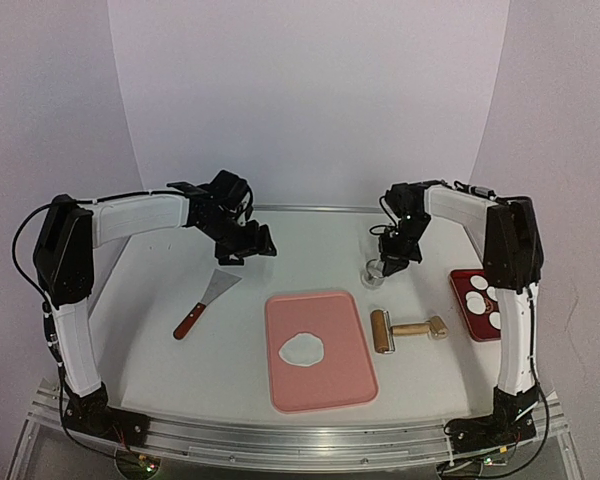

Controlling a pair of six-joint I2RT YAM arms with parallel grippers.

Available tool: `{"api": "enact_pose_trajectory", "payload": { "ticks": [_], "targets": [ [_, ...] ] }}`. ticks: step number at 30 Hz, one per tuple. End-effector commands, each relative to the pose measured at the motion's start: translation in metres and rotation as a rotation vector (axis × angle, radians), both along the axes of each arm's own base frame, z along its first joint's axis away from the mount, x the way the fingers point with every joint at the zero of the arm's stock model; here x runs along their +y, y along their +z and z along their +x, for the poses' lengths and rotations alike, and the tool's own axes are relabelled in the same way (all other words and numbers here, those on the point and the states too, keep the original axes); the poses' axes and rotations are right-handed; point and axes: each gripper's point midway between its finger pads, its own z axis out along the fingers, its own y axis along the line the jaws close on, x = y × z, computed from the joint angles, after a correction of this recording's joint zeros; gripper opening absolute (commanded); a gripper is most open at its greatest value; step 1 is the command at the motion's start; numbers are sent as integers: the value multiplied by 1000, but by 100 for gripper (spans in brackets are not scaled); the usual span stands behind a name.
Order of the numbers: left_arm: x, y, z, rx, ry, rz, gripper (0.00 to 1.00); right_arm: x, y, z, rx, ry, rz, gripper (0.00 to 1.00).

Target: Roll out the dumpling wrappers from the dough

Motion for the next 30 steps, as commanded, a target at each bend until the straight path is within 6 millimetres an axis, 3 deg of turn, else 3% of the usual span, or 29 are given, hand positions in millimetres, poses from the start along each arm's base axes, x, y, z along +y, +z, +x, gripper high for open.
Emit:
{"api": "enact_pose_trajectory", "payload": {
  "ticks": [1, 6, 9, 12, 15, 20, 27, 30],
  "targets": [
    [-19, 43, -16, -25, -8, -93, 81, 26, 53, -34, -51, 70, 27, 0],
    [-51, 65, -37, -18, -99, -206, 80, 68, 69, -73, -37, 119, 48, 0],
    [-62, 68, -50, -7, -189, -261, 80, 98, 65, -97, -29, 156, 28, 0],
    [-63, 71, -69, 5, -295, -287, 79, 134, 59, -124, -17, 197, 10, 0],
    [-52, 69, -90, 1, -354, -294, 78, 163, 49, -150, -2, 221, -15, 0],
    [-30, 57, -126, 37, -379, -341, 69, 185, 39, -172, -2, 257, -93, 0],
    [-23, 34, -146, 91, -431, -346, 49, 194, 22, -182, 21, 207, -126, 0],
    [-19, 28, -153, 93, -439, -353, 46, 191, 16, -183, 35, 165, -141, 0]
  ]
}}
